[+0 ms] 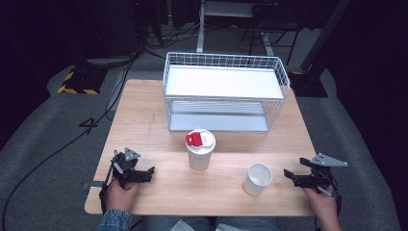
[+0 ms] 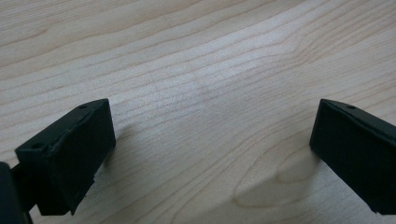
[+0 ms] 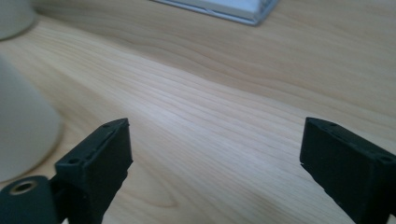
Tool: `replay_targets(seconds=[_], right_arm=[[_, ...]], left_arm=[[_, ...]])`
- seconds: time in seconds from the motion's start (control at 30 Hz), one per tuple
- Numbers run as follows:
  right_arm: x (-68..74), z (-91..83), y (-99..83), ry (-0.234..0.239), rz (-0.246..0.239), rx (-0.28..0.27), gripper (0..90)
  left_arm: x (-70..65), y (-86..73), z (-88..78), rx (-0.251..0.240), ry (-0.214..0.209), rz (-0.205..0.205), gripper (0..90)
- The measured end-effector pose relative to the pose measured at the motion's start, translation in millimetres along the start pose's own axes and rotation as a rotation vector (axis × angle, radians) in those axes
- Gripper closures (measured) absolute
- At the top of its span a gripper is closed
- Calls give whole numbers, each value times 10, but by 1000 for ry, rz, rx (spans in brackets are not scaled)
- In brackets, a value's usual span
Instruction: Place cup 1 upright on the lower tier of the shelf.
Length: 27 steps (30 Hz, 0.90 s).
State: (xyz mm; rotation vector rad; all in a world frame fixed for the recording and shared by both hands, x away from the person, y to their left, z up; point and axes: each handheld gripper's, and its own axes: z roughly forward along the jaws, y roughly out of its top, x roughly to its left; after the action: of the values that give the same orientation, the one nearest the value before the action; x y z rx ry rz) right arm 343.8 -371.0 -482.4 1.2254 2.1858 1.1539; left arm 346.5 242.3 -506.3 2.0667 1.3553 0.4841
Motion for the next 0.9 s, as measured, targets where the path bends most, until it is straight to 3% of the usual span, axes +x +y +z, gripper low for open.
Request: replay_targets(seconds=[0.07,0.27,0.33,0.37,0.4,0.43,0.67,0.83,0.9], right_arm=[[100,-77,23,38,-35,-18,146],[401,-286,103,115,-126,-9,153],[433,-310,108,124,-132,-10,152],[474,-334,109,144,-134,-11,153],[568,-356,97,193,-140,-10,152],[610,-355,91,205,-148,-5,150],[832,-235,104,275,-186,17,149],[949,11,98,290,-206,48,148],[960,36,96,296,-206,49,148]], left_arm=[[0,0,-1,1,0,0,7],[-8,-3,-5,2,4,-5,7],[-8,-3,-5,3,3,-5,7],[-7,-3,-5,2,3,-4,7],[-8,-3,-5,2,5,-4,7],[-8,-3,-5,2,4,-5,7],[-9,-2,-1,-1,6,-6,7],[-9,-1,0,0,5,-6,6],[-9,-1,-1,0,6,-6,6]])
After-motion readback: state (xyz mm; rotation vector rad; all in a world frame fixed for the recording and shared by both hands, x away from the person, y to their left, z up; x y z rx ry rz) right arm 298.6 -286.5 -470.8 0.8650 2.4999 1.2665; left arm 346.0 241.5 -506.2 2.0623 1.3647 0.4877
